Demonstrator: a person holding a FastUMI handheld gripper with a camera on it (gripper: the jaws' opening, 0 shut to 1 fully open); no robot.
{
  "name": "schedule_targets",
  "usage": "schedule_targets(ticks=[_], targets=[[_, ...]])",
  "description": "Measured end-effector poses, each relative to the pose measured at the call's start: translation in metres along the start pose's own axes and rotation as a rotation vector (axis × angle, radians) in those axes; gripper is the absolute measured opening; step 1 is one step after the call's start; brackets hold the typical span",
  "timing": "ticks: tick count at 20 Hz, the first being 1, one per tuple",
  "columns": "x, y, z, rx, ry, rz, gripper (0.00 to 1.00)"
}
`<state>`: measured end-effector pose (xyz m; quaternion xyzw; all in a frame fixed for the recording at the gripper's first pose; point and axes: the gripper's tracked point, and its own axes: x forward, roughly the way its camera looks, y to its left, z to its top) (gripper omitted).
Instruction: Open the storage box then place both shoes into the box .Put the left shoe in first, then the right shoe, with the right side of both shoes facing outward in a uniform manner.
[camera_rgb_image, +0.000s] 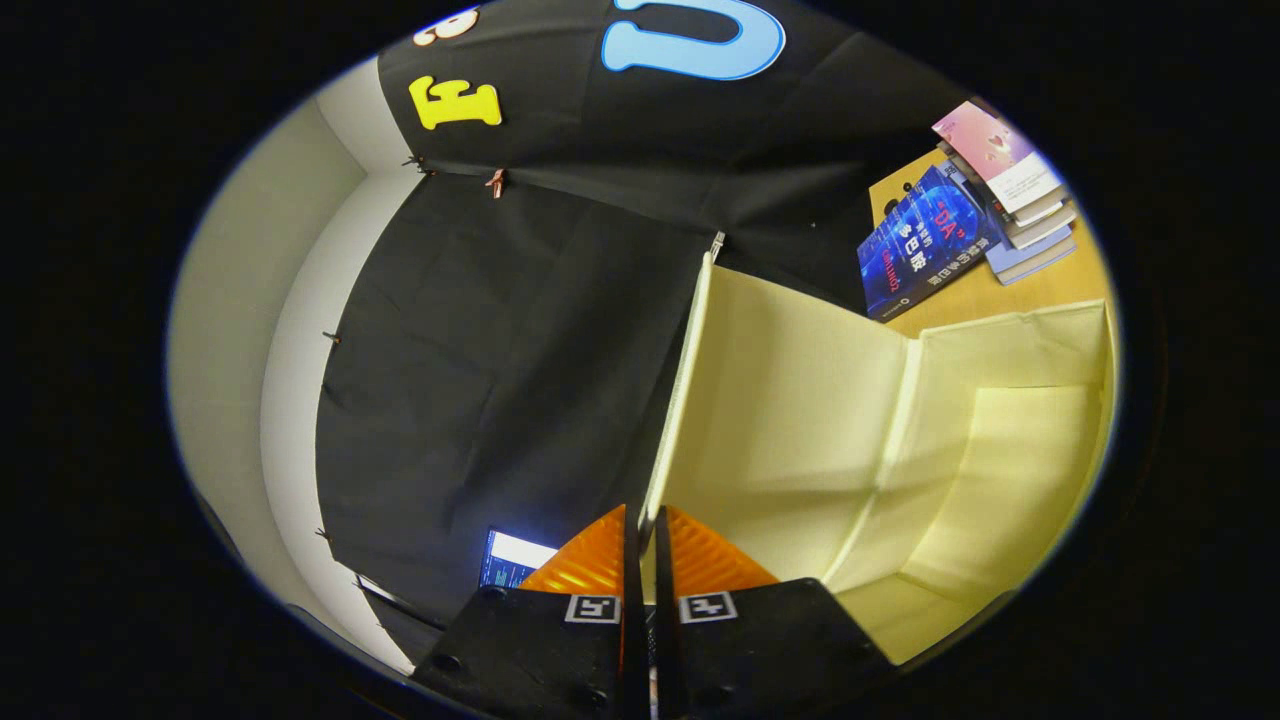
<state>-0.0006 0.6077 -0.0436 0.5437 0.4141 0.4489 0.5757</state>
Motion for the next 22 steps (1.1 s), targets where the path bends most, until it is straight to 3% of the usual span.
schedule_targets(ticks=[3,6,8,9,11,15,16,22], targets=[[0.013,-0.011,-0.004,-0.014,0.006,-0.039,0.09],[0.020,-0.020,-0.008,0.000,0.033,-0.070,0.32],[0.016,-0.026,-0.010,-0.009,0.054,-0.087,0.35],[0.012,-0.028,-0.011,-0.018,0.058,-0.094,0.42],[0.002,-0.031,-0.010,-0.037,0.065,-0.111,0.66],[-0.035,-0.040,-0.002,-0.118,0.043,-0.175,0.91],[-0.048,-0.043,0.001,-0.143,0.033,-0.192,0.95],[-0.148,-0.066,0.013,-0.279,0.004,-0.364,0.95]])
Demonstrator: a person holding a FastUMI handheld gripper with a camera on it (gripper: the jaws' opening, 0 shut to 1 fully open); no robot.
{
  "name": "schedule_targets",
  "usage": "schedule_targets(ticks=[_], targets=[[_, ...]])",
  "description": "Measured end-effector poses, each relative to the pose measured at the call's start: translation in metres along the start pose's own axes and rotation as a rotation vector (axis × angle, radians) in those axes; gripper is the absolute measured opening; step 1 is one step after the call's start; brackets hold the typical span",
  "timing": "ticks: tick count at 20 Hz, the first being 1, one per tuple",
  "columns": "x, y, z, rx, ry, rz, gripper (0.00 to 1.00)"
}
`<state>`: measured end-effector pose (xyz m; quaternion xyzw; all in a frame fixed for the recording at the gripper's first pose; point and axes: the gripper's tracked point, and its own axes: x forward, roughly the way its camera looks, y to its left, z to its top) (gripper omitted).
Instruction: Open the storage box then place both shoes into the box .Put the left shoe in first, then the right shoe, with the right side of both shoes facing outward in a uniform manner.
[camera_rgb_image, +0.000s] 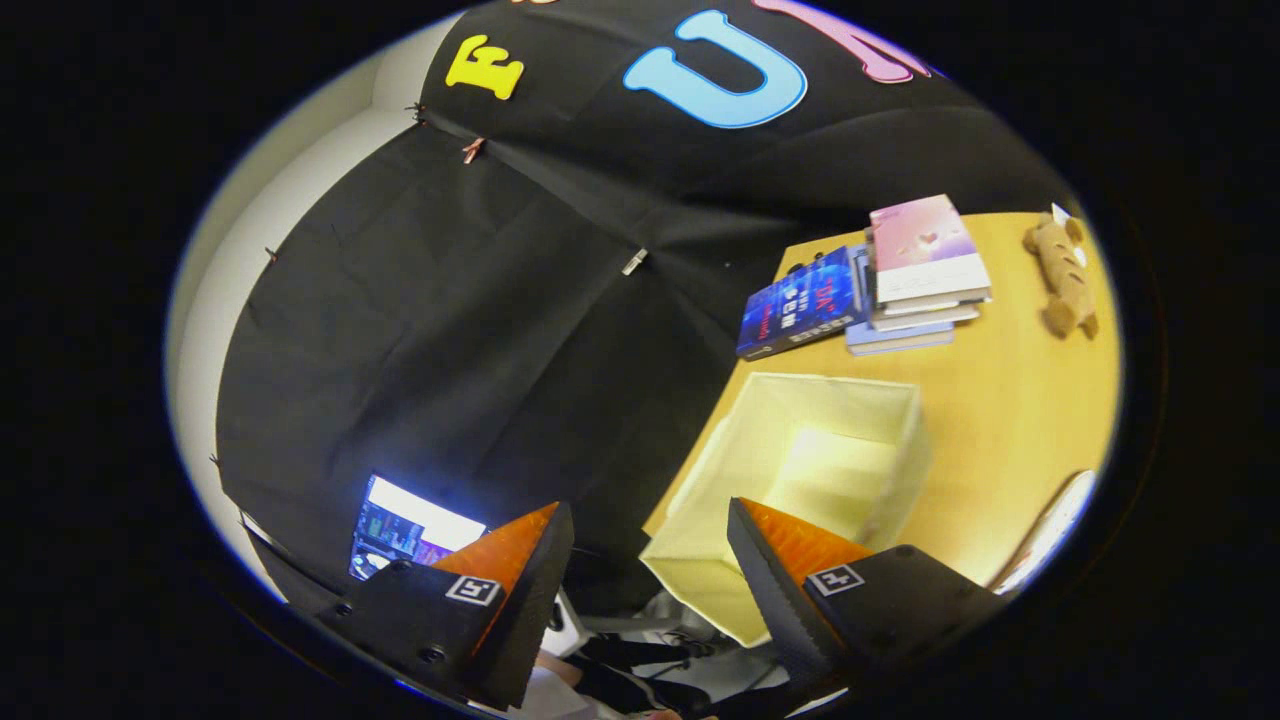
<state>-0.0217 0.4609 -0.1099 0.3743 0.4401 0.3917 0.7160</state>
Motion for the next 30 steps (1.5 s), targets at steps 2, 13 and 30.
schedule_targets(ticks=[2,13,30], targets=[[-0.031,-0.021,0.001,-0.003,-0.017,-0.064,0.95],[-0.155,-0.251,-0.070,0.142,0.082,-0.702,0.94],[-0.125,-0.372,-0.146,0.341,0.297,-0.918,0.45]])
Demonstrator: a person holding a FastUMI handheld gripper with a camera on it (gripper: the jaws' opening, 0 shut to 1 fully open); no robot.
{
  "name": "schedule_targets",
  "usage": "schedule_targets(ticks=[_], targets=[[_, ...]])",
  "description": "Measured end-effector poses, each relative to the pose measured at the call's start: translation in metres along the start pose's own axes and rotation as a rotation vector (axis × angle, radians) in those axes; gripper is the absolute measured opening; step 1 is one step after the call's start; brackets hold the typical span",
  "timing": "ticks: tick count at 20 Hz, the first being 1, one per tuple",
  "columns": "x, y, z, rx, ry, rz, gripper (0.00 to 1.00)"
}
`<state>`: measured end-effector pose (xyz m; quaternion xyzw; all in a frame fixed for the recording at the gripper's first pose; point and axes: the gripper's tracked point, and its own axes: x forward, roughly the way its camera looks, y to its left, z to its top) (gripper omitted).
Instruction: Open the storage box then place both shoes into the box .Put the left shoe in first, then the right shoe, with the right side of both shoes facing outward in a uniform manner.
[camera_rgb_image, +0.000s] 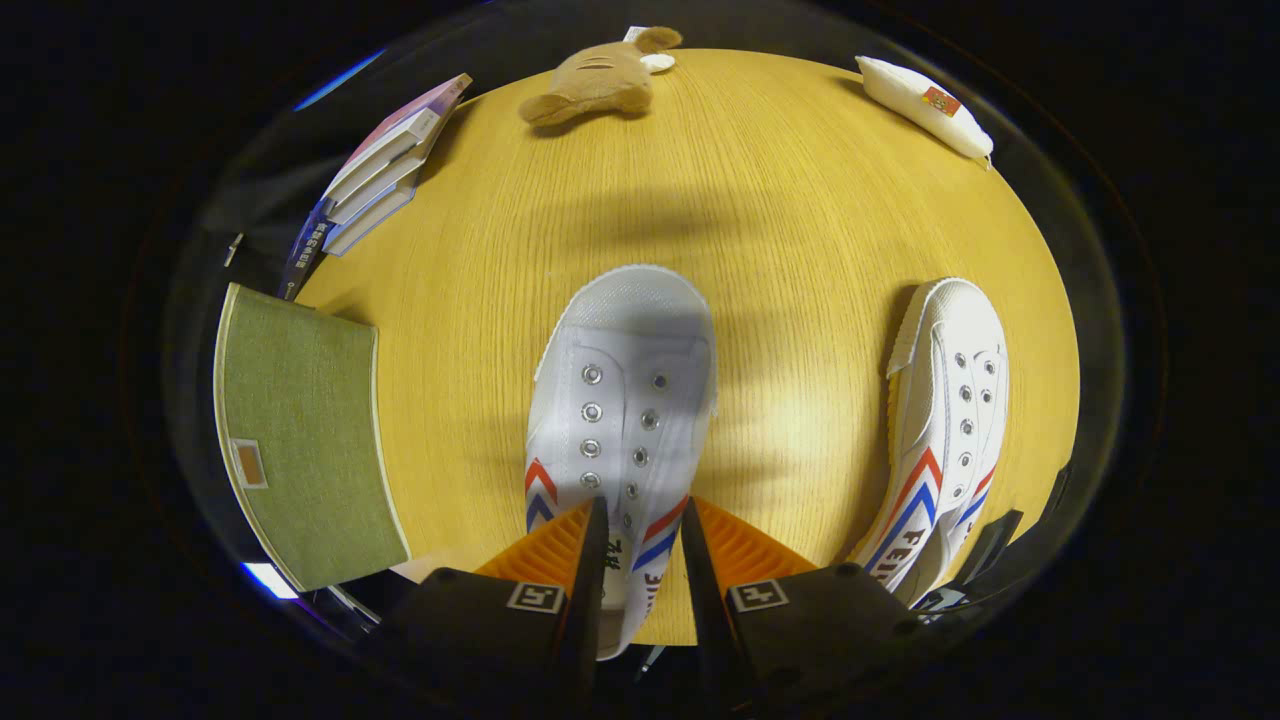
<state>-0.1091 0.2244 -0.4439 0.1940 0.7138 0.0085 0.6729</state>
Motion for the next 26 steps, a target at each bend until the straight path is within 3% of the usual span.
schedule_targets(ticks=[1,4,11,16,21,26], targets=[[0.003,-0.004,0.000,-0.017,0.003,-0.017,0.40],[0.000,-0.004,-0.002,0.026,0.001,0.009,0.07],[-0.024,-0.006,-0.005,0.062,-0.034,0.075,0.05],[-0.063,0.016,0.001,0.095,-0.067,0.169,0.05],[-0.123,0.070,0.019,0.052,-0.133,0.273,0.05],[-0.181,0.156,0.031,0.016,-0.155,0.435,0.05]])
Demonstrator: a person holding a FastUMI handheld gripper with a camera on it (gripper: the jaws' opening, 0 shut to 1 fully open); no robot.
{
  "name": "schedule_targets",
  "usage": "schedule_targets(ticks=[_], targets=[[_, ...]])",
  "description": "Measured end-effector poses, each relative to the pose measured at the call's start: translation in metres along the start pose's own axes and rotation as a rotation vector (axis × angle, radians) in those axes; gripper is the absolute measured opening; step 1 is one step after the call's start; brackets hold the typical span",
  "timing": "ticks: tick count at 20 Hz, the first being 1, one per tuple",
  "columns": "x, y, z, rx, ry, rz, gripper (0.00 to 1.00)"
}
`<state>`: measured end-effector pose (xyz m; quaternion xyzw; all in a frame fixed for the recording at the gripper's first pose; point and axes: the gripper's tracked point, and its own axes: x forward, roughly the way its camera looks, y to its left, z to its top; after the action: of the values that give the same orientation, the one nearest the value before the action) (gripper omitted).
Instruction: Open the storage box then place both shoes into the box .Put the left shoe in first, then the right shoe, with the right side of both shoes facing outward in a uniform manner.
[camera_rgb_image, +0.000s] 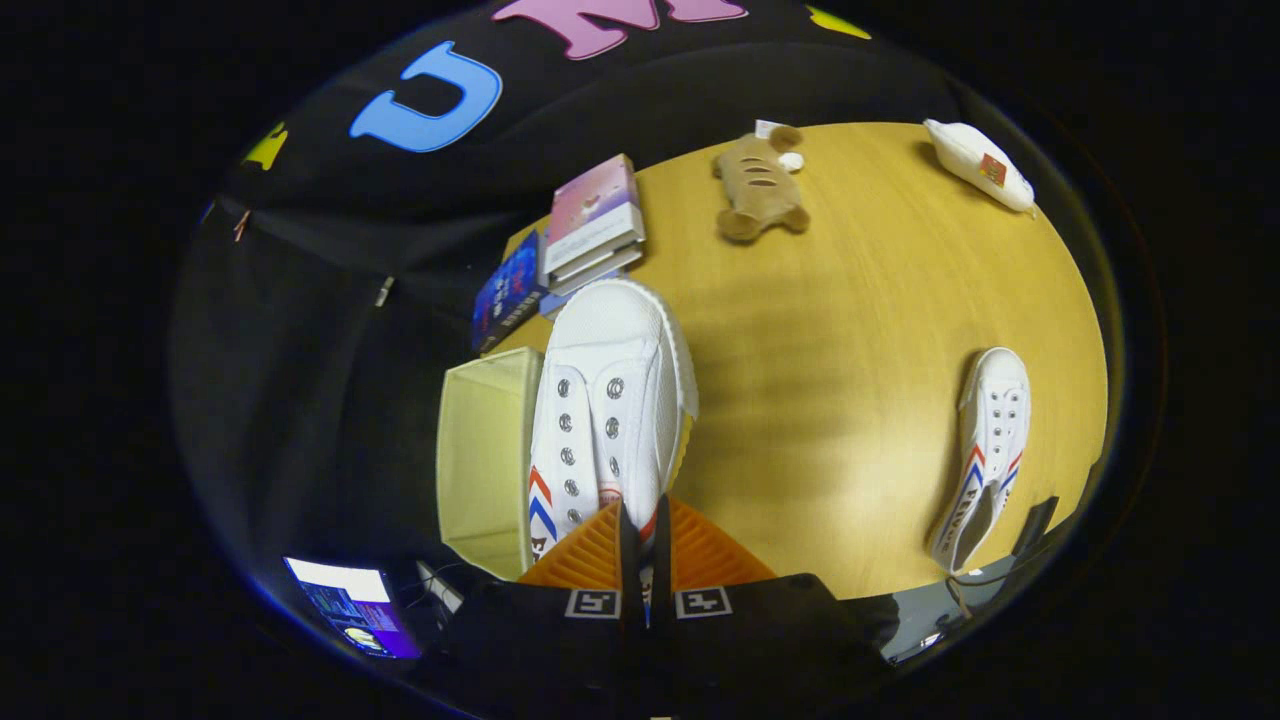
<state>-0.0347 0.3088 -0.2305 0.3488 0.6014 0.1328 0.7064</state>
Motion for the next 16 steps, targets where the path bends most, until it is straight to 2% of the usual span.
schedule_targets(ticks=[4,9,16], targets=[[0.009,0.076,-0.007,0.003,0.043,0.105,0.05],[0.045,0.146,-0.027,0.008,0.107,0.145,0.05],[0.114,0.175,-0.056,-0.017,0.206,0.023,0.05]])
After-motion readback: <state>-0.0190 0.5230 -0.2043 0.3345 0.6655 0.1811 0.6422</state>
